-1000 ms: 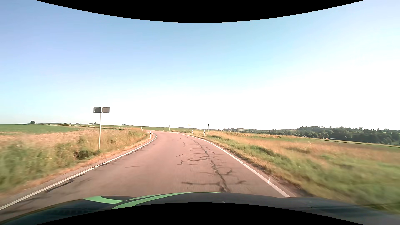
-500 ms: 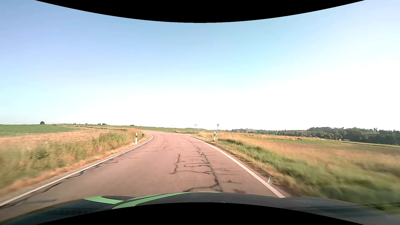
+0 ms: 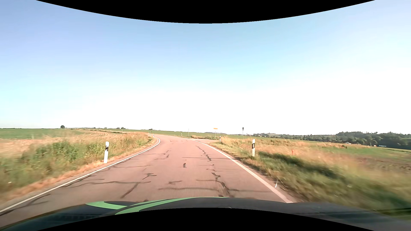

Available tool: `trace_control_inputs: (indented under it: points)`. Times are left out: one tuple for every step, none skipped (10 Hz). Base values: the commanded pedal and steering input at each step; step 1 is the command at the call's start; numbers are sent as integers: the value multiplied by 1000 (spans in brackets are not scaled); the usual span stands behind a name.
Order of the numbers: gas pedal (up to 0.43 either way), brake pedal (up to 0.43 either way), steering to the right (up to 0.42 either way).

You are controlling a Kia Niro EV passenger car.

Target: Follow the waypoints while adhering to traffic rules and regulations

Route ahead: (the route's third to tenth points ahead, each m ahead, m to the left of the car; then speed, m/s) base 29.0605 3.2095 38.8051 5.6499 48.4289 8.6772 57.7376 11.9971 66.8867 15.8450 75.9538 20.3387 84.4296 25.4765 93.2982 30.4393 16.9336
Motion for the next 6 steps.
trace_control_inputs:
  points:
    - [169,0,-41]
    - [177,0,-38]
    - [197,0,-34]
    - [228,0,-32]
    - [240,0,-32]
    - [248,0,-32]
